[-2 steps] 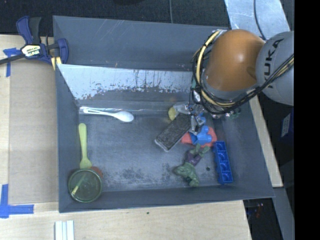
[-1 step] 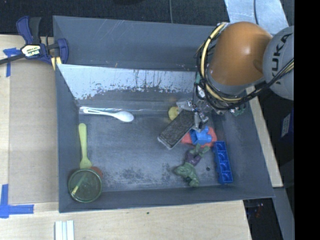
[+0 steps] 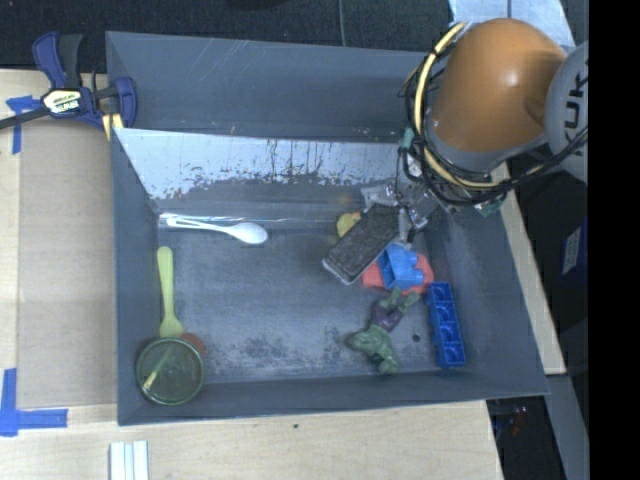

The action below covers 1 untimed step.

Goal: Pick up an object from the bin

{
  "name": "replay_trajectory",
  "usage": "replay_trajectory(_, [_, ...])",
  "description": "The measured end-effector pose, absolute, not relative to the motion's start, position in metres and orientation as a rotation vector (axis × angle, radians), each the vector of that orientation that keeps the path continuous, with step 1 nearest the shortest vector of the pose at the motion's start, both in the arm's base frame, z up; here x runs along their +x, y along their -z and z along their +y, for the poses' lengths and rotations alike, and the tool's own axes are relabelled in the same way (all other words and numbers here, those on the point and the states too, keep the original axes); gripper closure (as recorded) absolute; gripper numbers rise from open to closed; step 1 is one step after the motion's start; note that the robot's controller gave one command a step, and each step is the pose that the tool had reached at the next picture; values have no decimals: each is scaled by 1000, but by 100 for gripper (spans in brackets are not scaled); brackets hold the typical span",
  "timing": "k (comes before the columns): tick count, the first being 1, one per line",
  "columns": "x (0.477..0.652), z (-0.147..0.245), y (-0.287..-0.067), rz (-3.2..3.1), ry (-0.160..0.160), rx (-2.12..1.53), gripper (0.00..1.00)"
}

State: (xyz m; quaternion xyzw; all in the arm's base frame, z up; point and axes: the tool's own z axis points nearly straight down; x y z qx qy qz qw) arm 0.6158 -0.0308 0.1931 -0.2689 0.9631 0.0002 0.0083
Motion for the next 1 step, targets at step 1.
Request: replay_trajectory(1, [615,-31,-223,3013,-3,-838,100])
